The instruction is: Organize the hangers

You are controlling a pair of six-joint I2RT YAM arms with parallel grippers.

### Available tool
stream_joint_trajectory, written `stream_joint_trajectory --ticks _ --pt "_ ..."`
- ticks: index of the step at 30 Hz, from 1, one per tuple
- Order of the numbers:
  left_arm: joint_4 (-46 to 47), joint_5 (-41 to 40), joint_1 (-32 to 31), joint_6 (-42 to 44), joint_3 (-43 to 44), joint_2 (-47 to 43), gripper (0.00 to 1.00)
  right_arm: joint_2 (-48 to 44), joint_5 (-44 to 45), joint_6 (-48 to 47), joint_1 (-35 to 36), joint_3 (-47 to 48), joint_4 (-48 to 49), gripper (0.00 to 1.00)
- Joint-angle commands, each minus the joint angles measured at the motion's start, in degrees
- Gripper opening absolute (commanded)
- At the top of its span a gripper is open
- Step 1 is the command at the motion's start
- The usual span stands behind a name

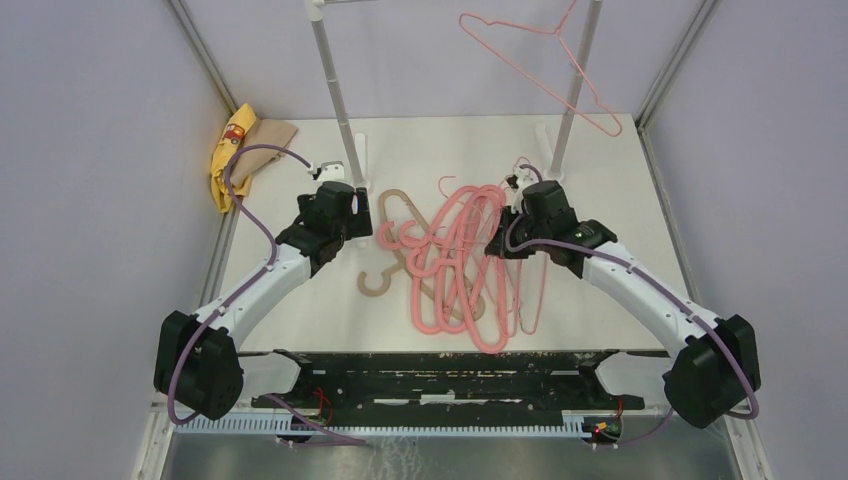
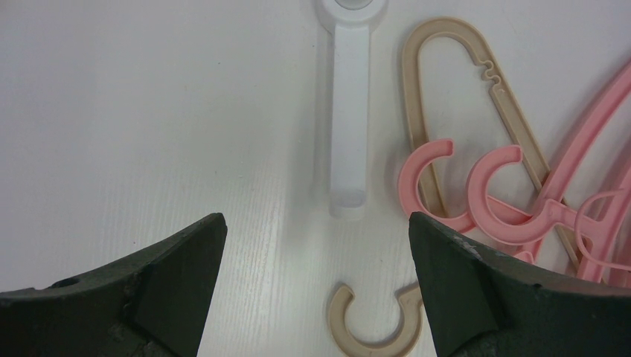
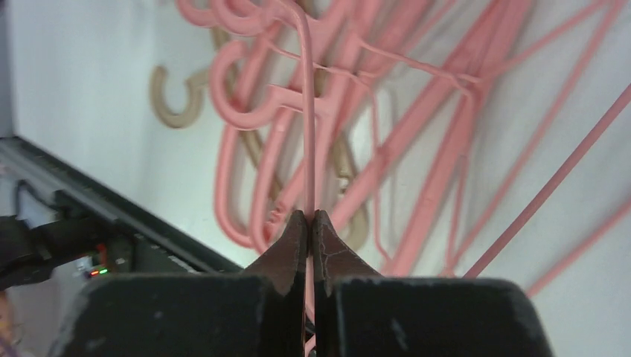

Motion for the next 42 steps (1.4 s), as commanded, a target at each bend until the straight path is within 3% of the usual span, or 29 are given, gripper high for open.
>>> stream_joint_trajectory --ticks 1,8,15,28,34,42 --pt "0.36 -1.16 -0.27 -2.29 1.53 -1.14 0.99 -0.17 -13.86 5.24 0.49 7.94 2.49 0.01" --pt "0.22 -1.29 -0.22 -2.27 1.85 -1.92 0.99 6.41 -26.79 12.34 0.86 21.2 8.92 0.01" --pt "-0.15 -1.87 -0.27 -2.07 2.04 -3.05 0.99 14.19 -31.78 18.89 0.97 37.02 17.23 0.01" --pt "-0.76 -3.63 -0.19 -1.15 2.5 -4.39 0.99 29.53 -29.62 28.24 0.6 60.07 28.48 0.01" --pt "-0.88 -2.98 -0.22 -1.16 2.58 -4.64 0.99 35.07 -24.35 33.44 -0.81 63.25 32.06 0.01" --pt "-0.97 -2.69 -0.26 -0.84 2.49 -4.49 0.99 36.96 -19.52 40.48 -4.36 59.8 40.55 0.01"
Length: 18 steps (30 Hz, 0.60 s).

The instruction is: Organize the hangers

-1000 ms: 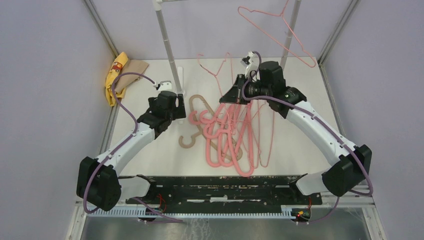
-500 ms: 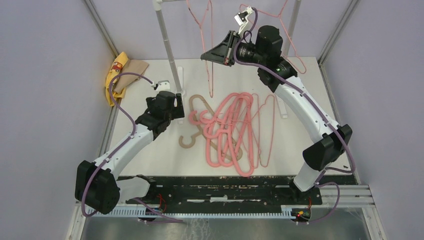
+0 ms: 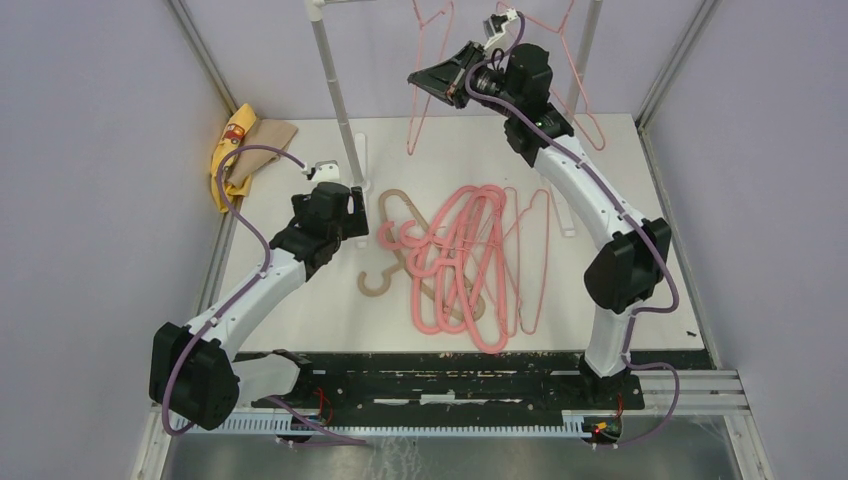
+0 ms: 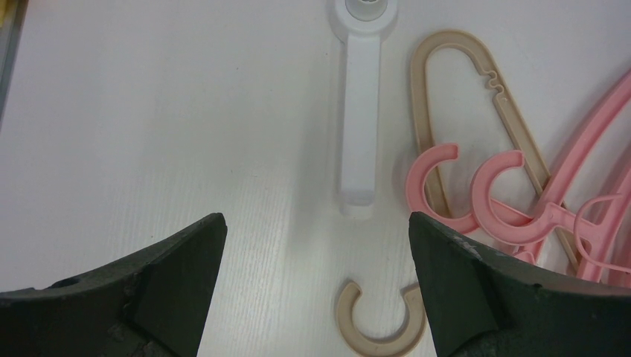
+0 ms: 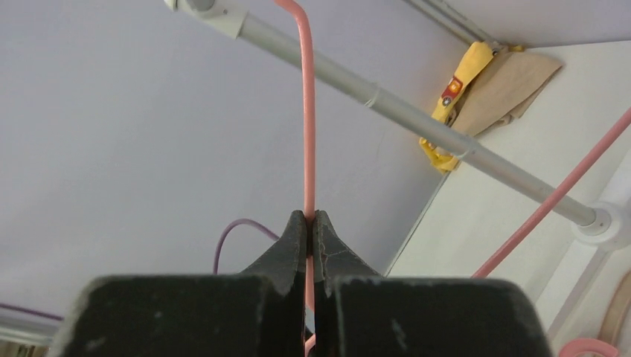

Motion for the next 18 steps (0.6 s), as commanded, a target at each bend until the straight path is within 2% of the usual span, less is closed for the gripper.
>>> stream_joint_trajectory --ticks 1,9,14,18 --pt "0.78 -0.78 -0.24 -0.86 2.3 -1.49 0.99 -1.22 3.83 4.01 -2.02 -0.85 9.1 0.01" --pt "0.78 -0.42 -0.19 -0.94 1.65 -1.18 0.99 -3.86 5.83 4.07 -3.74 -8.49 7.13 0.02" --pt "0.78 -0.07 -0.25 -1.12 1.61 -1.03 0.99 -6.31 6.29 3.53 -4.36 -14.27 6.51 0.18" --pt "0.78 0.09 -0.25 -1.21 1.59 -0.84 0.99 -10.2 7.85 -1.79 -4.34 -16.19 1.46 0.45"
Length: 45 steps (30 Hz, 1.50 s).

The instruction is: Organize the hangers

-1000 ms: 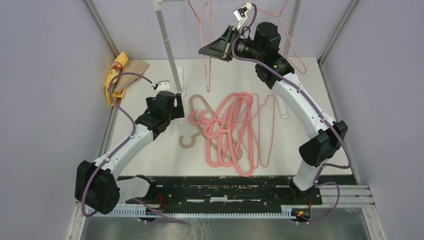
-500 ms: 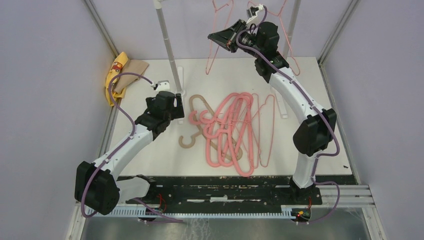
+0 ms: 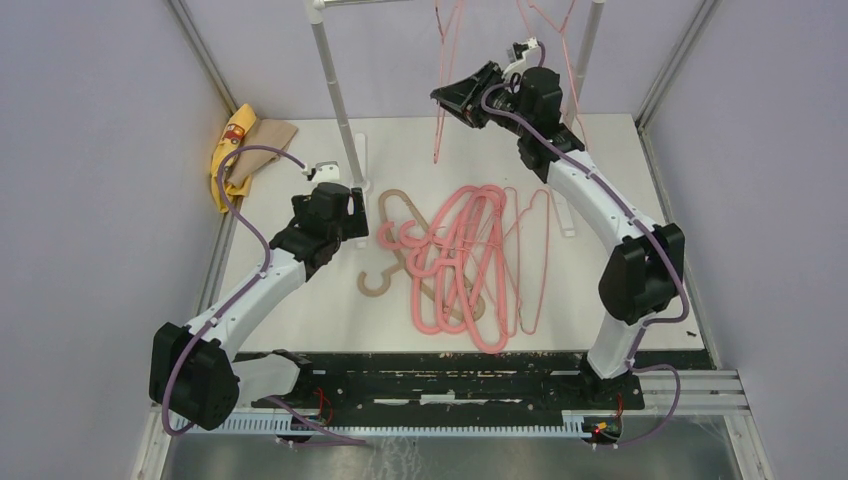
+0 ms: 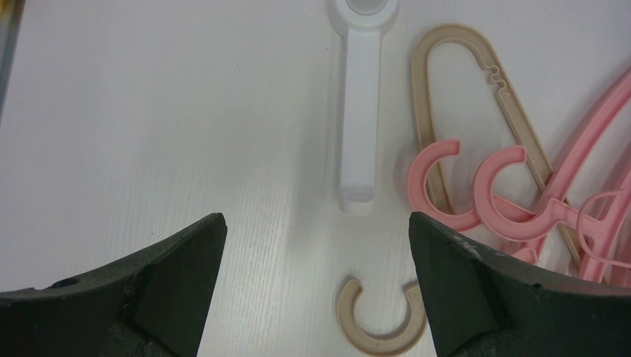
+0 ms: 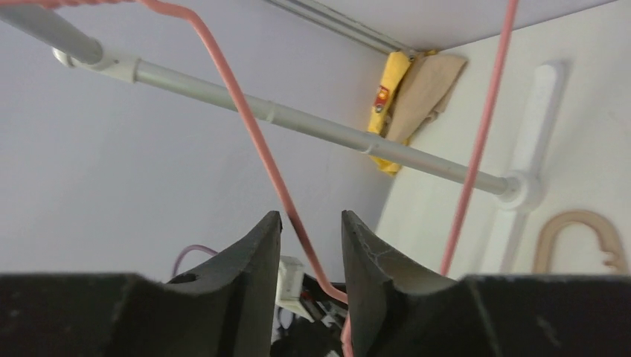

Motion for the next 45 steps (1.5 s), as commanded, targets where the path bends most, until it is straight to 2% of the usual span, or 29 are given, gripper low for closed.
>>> stream_joint_trajectory --ticks 1,4,5,8,11,13,16,20,23,32,38,45 --pt "1.35 -0.13 -0.26 -1.28 1.52 -0.88 0.99 -7.14 2.83 -7.38 -0.24 -1.9 -5.15 0.51" --pt "1.35 -0.06 -0.2 -1.45 1.38 -1.05 0.99 -12.75 7.17 -14.41 0.15 -5.54 -11.75 0.69" --pt "1.35 -0.08 -0.22 -1.48 1.33 -1.09 0.99 -14.82 8.54 -16.8 0.36 -7.47 -13.45 0.72" --pt "1.35 0.06 -0.24 -1.48 1.42 -0.93 0.99 -21.76 12.94 -24.85 0.74 -14.26 -19.62 0.73" --pt "1.26 -0.07 -0.27 -1.5 1.46 -0.81 0.99 -28.36 20.93 -34.83 2.7 -20.49 -29.43 0.73" --pt "1.26 -0.02 -0.22 -1.48 1.59 -0.62 0.99 -29.94 26.12 -40.47 4.94 -23.97 -36.87 0.73" --pt "1.26 -0.17 -0.23 -1.56 1.72 -0.08 0.99 -31.77 27.84 -43.89 7.89 -33.35 -42.31 0.69" --pt "1.26 -0.02 -0.27 -1.89 1.89 0.77 0.99 -32.79 31.56 -45.54 11.17 -43.43 -43.84 0.64" --pt "1.48 0.34 -0.21 -2.25 1.69 1.03 0.99 -30.67 34.6 -45.64 11.25 -46.73 -44.0 0.64" --pt "1.53 0.2 -0.27 -2.03 1.22 0.82 0.99 -20.84 35.21 -45.07 11.16 -47.74 -38.78 0.49" --pt "1.44 0.12 -0.23 -2.01 0.83 0.64 0.99 -19.16 37.51 -44.89 11.2 -50.16 -35.97 0.46" --pt "1.27 -0.05 -0.26 -2.01 0.78 0.85 0.99 -19.24 37.59 -43.64 11.18 -53.36 -33.61 0.36"
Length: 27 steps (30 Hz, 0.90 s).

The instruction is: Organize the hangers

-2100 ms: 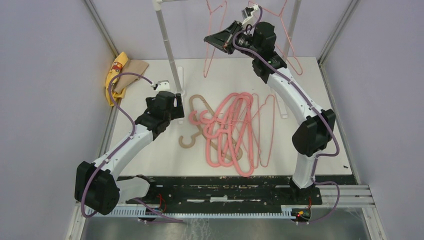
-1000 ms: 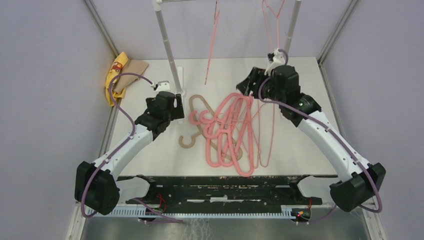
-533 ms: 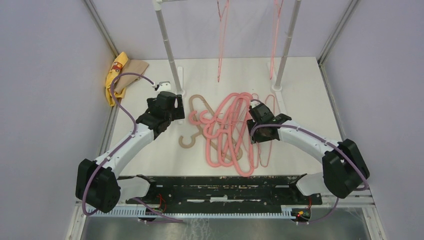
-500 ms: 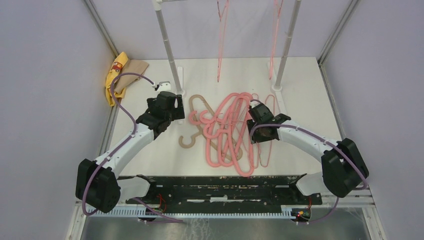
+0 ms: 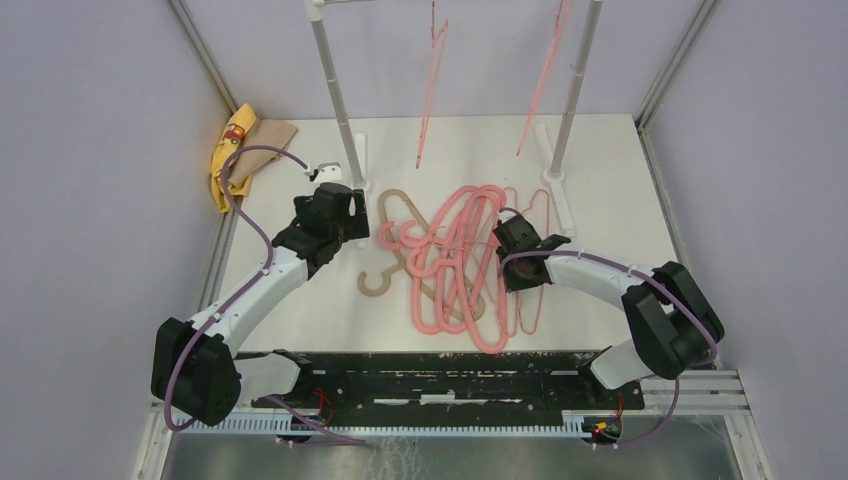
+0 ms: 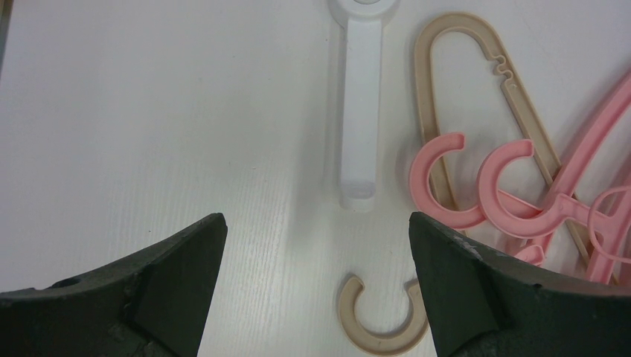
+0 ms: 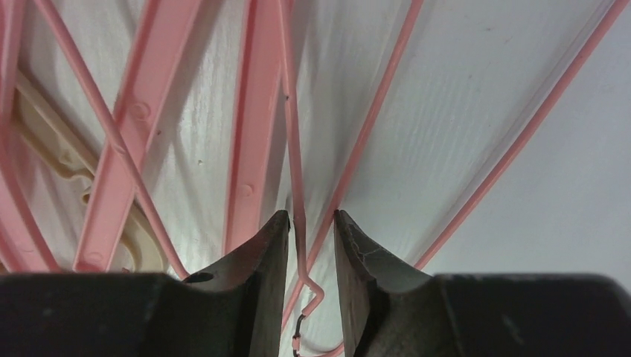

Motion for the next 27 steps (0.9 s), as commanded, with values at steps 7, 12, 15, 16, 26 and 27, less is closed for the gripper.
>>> stream_joint_trajectory --ticks 7,12,15,16,26,27 --pt "1.2 -0.44 -0.23 -2.07 1.03 -0.39 0.99 -3.05 0.62 1.29 -0.05 -2.42 2.71 0.07" --pt "1.2 -0.52 -0.21 -2.24 0.98 -0.41 0.99 -9.95 -2.08 2.27 0.0 -1.79 -0.42 0.01" --pt "1.2 -0.35 -0.26 -2.54 1.16 -0.41 0.99 -15.35 -6.02 3.23 0.05 0.53 -4.27 0.01" --pt "1.2 -0.28 -0.26 -2.64 1.16 -0.41 0.99 -16.99 -7.6 3.43 0.07 1.31 -5.32 0.01" --pt "1.2 -0.62 -0.21 -3.5 2.24 0.6 0.99 -20.11 -26.98 4.1 5.37 12.6 -8.39 0.01" --pt "1.16 -0.61 -0.26 -3.54 2.38 0.68 0.99 -19.84 -27.13 4.12 6.56 13.69 -8.4 0.01"
